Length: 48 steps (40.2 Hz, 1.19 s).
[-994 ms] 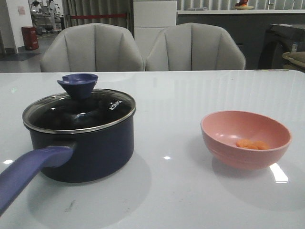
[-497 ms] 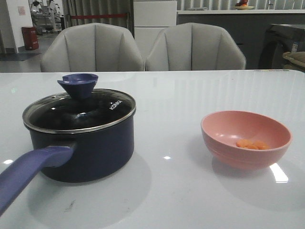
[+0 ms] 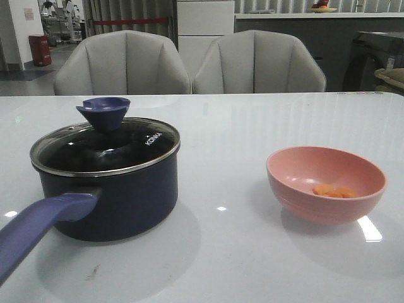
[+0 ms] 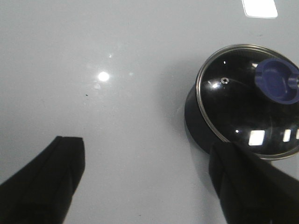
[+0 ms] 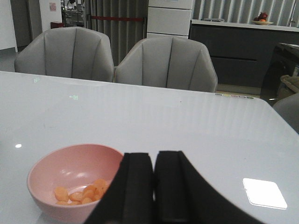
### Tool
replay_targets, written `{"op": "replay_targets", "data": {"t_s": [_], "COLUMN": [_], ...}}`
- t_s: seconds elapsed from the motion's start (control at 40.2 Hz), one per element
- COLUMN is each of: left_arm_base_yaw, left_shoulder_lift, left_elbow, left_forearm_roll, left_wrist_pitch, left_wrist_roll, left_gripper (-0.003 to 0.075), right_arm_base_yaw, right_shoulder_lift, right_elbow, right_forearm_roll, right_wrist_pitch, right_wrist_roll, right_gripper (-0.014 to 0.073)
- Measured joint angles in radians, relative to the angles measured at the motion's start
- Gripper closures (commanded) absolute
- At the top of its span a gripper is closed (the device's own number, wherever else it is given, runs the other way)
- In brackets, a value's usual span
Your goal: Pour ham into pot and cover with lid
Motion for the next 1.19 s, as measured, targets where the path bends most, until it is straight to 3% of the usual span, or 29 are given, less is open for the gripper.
{"op": "replay_targets", "data": {"t_s": [0.224, 0.721, 0.944, 1.193], "left_arm_base_yaw": [-0.12, -0.477, -0.498, -0.498], "left_shoulder_lift": [0.174, 0.578, 0.765, 0.87], "left_elbow": [-0.114, -0.453, -0.635, -0.706], "left_forearm_roll": [-0.035, 0.182, 0.192, 0.2], "left_wrist_pitch": [0.034, 0.129, 0.24, 0.296], "left_wrist_roll": [-0.032, -0.362, -0.398, -0.412], "left_gripper": [0.0136, 0.0136, 0.0136, 0.0136], "right_arm_base_yaw": [0.0, 0.0, 0.0, 0.0], "right_shoulder_lift": [0.0, 0.0, 0.0, 0.0], "right_elbow": [0.0, 0.0, 0.0, 0.0], "right_forearm_roll": [0.0, 0.0, 0.0, 0.0], "right_wrist_pitch": [0.0, 0.0, 0.0, 0.0], "right_wrist_roll": [0.0, 0.0, 0.0, 0.0], "right_gripper": [0.0442, 0.0442, 0.0442, 0.0442]}}
